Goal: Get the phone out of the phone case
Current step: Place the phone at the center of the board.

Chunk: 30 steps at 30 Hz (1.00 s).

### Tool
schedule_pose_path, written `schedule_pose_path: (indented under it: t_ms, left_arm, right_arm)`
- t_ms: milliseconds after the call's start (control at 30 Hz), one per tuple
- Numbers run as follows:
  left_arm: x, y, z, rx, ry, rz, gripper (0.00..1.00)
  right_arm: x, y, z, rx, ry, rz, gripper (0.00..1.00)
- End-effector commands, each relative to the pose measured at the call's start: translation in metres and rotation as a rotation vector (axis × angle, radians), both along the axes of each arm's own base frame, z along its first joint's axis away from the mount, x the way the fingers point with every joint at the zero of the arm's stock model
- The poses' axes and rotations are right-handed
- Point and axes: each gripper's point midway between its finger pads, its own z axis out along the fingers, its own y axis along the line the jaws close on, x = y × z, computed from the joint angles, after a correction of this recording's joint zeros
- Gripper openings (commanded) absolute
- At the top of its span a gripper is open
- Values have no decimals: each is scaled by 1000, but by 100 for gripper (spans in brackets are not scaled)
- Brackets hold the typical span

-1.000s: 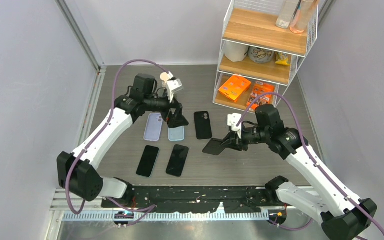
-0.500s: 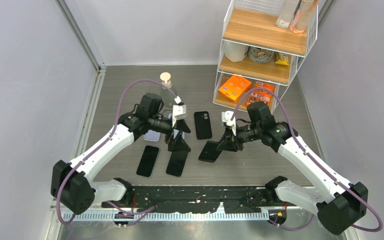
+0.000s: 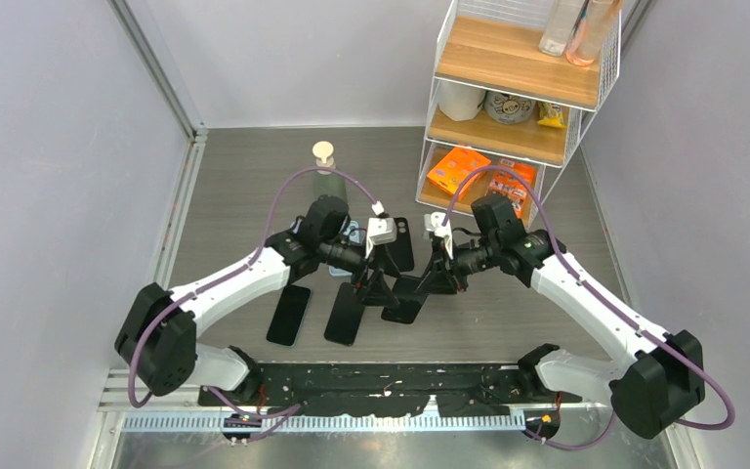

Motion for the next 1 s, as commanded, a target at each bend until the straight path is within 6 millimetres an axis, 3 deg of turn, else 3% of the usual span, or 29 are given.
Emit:
schedule_pose_path:
  t_ms: [0, 133, 333, 500, 600, 767, 867, 933, 967]
  left_arm:
    - [9, -16, 8, -46, 40, 46, 81]
    - [8, -21, 10, -67, 96, 51, 72]
    - [7, -21, 2, -58, 118, 56, 70]
    - [2, -20, 2, -56, 133, 31, 59]
    - [0, -22, 2, -53, 146, 10, 44]
    - [-4, -25, 3, -38, 170, -19, 1]
    - [-3, -24, 5, -32, 160, -17, 0]
    - [-3, -23, 5, -28, 151, -9, 0]
    - [-1, -22, 6, -32, 142, -2, 0]
  right_arm:
    - [8, 11, 40, 105, -95, 30, 5]
    - [10, 10, 41, 105, -104, 24, 5]
    - [11, 10, 39, 102, -96, 19, 5]
    - [13, 9, 41, 101, -104, 10, 5]
    - [13, 10, 42, 102, -103, 8, 5]
    - [16, 10, 45, 102, -103, 3, 5]
    - [17, 11, 46, 101, -100, 0, 5]
    - [18, 10, 45, 95, -98, -10, 16]
    - [19, 10, 43, 88, -94, -19, 30]
